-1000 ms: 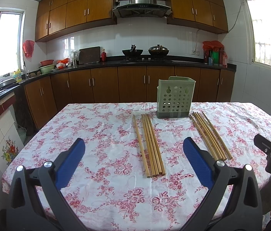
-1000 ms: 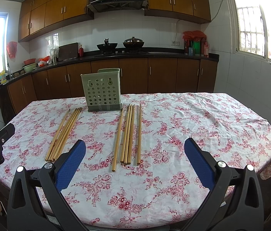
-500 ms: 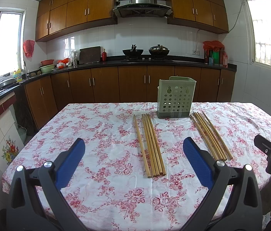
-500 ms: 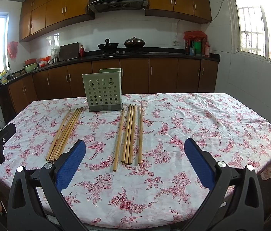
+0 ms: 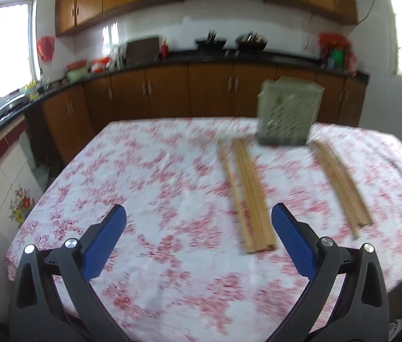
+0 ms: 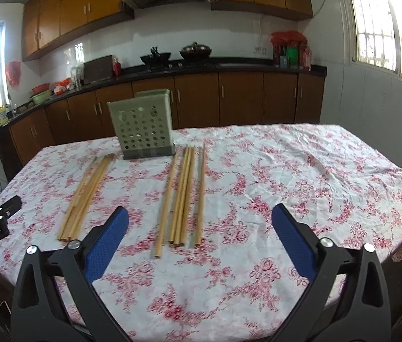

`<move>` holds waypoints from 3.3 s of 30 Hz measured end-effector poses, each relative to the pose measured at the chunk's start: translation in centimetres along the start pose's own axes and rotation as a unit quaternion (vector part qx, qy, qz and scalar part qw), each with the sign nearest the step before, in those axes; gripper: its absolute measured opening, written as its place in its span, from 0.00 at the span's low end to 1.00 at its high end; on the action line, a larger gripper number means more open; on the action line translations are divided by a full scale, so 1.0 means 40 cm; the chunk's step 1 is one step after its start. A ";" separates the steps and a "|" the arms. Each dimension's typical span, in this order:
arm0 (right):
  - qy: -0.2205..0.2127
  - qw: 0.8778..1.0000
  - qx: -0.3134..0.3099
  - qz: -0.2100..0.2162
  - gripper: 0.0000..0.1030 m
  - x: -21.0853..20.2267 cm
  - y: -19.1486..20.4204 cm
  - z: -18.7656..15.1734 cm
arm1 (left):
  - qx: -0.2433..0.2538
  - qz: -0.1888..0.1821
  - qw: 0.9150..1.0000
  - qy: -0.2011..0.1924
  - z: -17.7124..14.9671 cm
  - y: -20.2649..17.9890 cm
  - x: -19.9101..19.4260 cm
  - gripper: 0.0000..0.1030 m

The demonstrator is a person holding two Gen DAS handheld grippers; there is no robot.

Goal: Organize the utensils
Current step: 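Grasp a bamboo chopstick with the left tool while the right tool grasps another, then lift both chopsticks upright over the green holder and open both tools to drop them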

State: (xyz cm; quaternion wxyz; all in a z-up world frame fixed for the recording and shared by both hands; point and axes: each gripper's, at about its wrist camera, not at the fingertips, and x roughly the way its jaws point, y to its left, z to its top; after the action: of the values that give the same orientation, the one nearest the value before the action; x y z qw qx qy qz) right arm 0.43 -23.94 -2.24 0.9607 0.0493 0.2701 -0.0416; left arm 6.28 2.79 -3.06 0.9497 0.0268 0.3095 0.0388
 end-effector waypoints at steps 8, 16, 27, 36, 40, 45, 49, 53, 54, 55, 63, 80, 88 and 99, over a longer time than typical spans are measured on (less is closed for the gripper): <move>0.125 0.991 0.040 0.029 0.38 0.229 -0.057 0.033 | -0.019 -0.036 0.996 0.083 0.039 0.048 0.166 0.64; 0.186 0.982 0.018 0.029 0.21 0.363 -0.036 0.016 | -0.028 -0.115 0.985 0.129 0.043 0.008 0.255 0.48; 0.175 0.984 0.017 0.011 0.08 0.358 -0.070 0.016 | 0.006 -0.113 0.982 0.153 0.047 -0.060 0.321 0.22; 0.167 0.986 0.020 -0.009 0.08 0.411 -0.089 0.046 | -0.001 -0.082 0.985 0.152 0.086 0.004 0.378 0.08; 0.161 0.986 0.028 -0.018 0.08 0.431 -0.116 0.057 | -0.007 -0.086 0.985 0.148 0.092 0.030 0.389 0.09; 0.159 0.987 0.016 -0.019 0.08 0.432 -0.109 0.052 | -0.013 -0.093 0.985 0.145 0.083 0.032 0.375 0.09; 0.165 0.986 0.017 -0.015 0.08 0.416 -0.112 0.045 | -0.014 -0.096 0.985 0.146 0.071 0.033 0.356 0.09; 0.159 0.987 0.011 -0.014 0.08 0.400 -0.110 0.030 | -0.001 -0.087 0.986 0.139 0.059 0.021 0.342 0.09; 0.158 0.987 0.011 -0.014 0.08 0.399 -0.111 0.030 | 0.004 -0.084 0.987 0.137 0.058 0.017 0.341 0.09; 0.159 0.987 0.012 -0.014 0.08 0.397 -0.111 0.031 | 0.009 -0.083 0.987 0.137 0.057 0.015 0.339 0.09; 0.072 0.997 0.010 -0.009 0.08 0.289 -0.122 0.143 | 0.011 -0.093 0.993 0.074 0.167 0.038 0.244 0.08; -0.083 0.996 0.018 0.029 0.08 0.167 -0.101 0.453 | -0.013 -0.097 0.993 -0.060 0.509 0.062 0.118 0.08; -0.210 0.973 0.025 0.091 0.08 0.060 -0.010 0.620 | -0.022 -0.137 0.977 -0.159 0.671 -0.005 0.004 0.08; -0.179 0.977 0.022 0.111 0.08 0.225 0.061 0.562 | -0.016 -0.192 0.969 -0.152 0.685 -0.192 0.120 0.08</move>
State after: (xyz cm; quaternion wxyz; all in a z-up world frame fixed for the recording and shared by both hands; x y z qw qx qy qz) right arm 19.92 -24.65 12.33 0.9908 0.0916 0.0853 0.0515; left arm 26.74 -5.17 15.67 0.9756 -0.0427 0.1597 -0.1442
